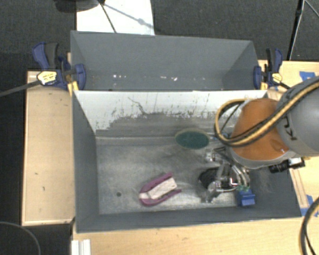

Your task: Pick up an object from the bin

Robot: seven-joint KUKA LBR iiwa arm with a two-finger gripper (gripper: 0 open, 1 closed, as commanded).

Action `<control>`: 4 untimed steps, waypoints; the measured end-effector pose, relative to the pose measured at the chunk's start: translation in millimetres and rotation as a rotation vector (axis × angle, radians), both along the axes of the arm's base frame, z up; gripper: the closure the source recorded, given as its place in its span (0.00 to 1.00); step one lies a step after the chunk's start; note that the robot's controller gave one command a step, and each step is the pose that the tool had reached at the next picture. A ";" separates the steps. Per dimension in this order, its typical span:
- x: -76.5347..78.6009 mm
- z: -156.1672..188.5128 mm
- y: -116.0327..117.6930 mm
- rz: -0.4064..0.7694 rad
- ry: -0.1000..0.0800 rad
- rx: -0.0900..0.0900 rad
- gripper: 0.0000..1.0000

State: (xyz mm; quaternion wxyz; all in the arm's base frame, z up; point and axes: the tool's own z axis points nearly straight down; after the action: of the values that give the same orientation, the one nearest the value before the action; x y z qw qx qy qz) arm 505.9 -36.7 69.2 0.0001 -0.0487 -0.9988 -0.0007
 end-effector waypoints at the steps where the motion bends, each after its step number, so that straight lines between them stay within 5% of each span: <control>1: 0.0 2.4 -0.6 0.003 -0.002 0.000 1.00; 3: -10.3 81.0 -35.4 -0.083 -0.007 -0.001 1.00; 4: -6.1 103.9 -40.8 0.061 -0.007 -0.003 1.00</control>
Offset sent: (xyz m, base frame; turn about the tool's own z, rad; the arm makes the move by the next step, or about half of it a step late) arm 0.0000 0.0000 0.0000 0.0000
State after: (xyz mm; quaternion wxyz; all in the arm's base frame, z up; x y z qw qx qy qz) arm 499.8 -77.5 173.2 -0.0034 -0.0183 -0.9998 0.0004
